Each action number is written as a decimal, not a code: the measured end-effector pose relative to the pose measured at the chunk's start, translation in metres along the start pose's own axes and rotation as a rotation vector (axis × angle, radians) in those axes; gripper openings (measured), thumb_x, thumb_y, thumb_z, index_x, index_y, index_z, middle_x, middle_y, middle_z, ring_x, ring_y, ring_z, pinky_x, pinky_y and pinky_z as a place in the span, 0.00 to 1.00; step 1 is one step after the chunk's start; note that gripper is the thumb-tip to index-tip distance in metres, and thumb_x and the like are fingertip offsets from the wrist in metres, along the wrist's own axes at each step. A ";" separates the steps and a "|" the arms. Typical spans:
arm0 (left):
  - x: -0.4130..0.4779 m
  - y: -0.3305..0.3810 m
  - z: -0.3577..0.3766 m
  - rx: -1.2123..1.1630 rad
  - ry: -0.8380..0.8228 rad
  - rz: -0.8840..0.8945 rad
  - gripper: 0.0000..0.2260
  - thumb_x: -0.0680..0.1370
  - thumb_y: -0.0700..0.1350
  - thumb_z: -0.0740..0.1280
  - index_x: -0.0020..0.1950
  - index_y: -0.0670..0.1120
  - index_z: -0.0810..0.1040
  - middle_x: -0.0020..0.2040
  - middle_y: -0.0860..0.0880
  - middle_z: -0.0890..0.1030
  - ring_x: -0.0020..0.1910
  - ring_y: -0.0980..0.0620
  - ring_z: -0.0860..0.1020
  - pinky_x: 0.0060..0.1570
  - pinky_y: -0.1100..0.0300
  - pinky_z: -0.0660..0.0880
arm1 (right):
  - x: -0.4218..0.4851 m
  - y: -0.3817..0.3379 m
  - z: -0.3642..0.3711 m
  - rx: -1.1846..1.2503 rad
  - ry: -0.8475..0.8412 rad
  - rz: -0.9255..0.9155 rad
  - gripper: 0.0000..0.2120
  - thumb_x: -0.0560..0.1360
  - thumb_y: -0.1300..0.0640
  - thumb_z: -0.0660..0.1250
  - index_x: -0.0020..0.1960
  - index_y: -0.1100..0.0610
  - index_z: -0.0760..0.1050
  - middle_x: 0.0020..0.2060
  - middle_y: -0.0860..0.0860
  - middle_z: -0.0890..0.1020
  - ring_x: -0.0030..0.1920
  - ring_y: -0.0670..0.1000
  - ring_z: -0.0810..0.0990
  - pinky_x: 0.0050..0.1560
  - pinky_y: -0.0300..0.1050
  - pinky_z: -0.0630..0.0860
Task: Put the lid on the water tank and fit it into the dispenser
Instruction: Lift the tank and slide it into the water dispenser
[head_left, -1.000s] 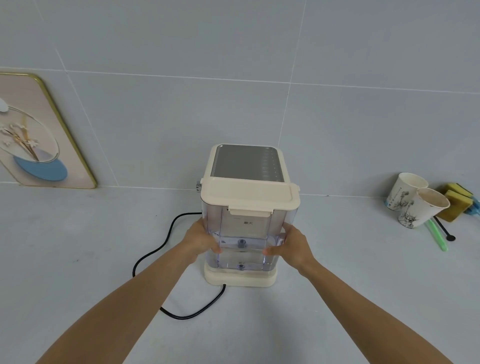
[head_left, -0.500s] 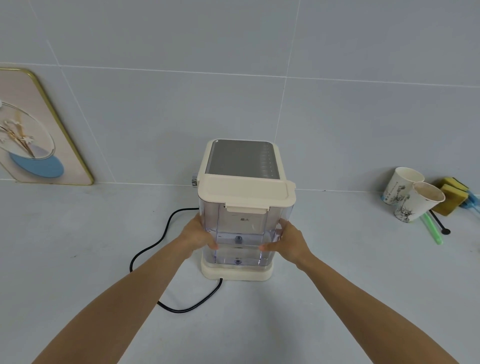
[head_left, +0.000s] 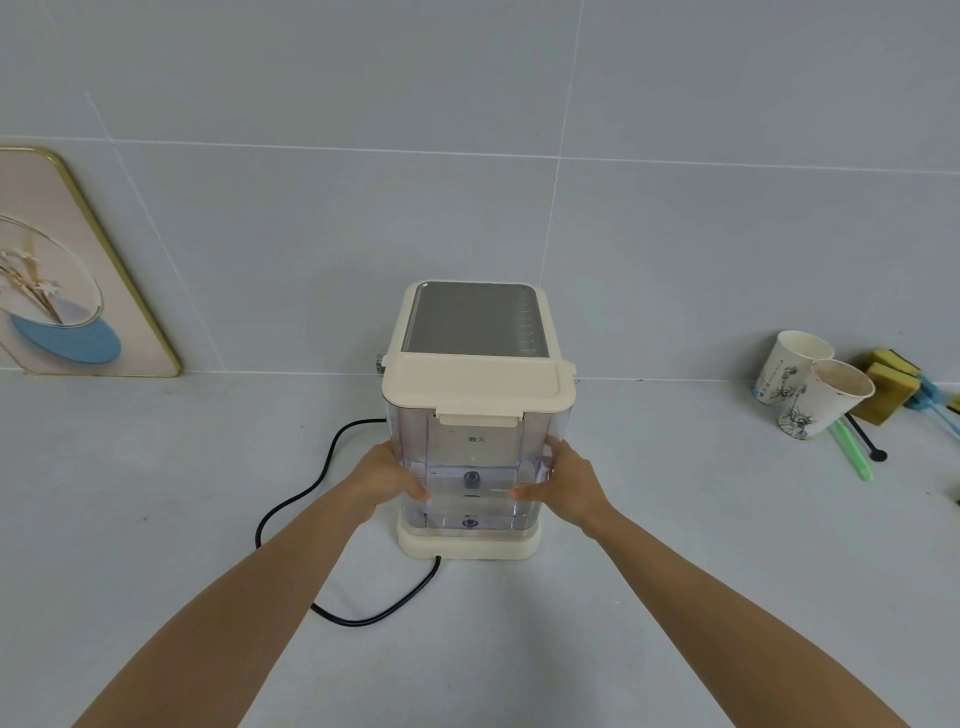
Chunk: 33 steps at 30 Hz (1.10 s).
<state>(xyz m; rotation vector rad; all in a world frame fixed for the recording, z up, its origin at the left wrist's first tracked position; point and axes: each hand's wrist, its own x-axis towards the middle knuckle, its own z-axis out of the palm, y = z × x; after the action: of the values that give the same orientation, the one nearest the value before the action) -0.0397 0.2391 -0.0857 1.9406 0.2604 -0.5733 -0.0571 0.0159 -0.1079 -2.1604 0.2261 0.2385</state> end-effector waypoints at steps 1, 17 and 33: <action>0.000 0.000 0.000 -0.005 -0.005 -0.003 0.28 0.65 0.25 0.70 0.64 0.39 0.73 0.56 0.46 0.77 0.53 0.49 0.72 0.54 0.61 0.67 | 0.000 0.000 0.000 0.001 -0.002 0.000 0.40 0.63 0.55 0.77 0.69 0.59 0.61 0.64 0.56 0.73 0.63 0.56 0.72 0.56 0.43 0.70; 0.004 -0.006 0.000 -0.042 -0.027 0.005 0.30 0.66 0.26 0.70 0.66 0.40 0.71 0.64 0.44 0.76 0.59 0.47 0.72 0.62 0.58 0.67 | -0.003 -0.002 0.003 0.020 0.023 0.020 0.38 0.64 0.58 0.76 0.68 0.61 0.61 0.63 0.57 0.73 0.62 0.56 0.72 0.57 0.44 0.70; 0.009 -0.006 0.001 -0.037 -0.028 -0.004 0.30 0.67 0.26 0.69 0.68 0.37 0.68 0.68 0.41 0.73 0.67 0.44 0.70 0.66 0.57 0.66 | -0.001 -0.001 0.005 0.001 0.038 0.037 0.36 0.63 0.57 0.76 0.66 0.60 0.63 0.59 0.58 0.75 0.55 0.55 0.74 0.54 0.46 0.72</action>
<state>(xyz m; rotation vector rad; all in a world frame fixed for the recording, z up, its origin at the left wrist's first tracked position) -0.0353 0.2405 -0.0954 1.8952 0.2555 -0.5943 -0.0582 0.0202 -0.1096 -2.1624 0.2880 0.2181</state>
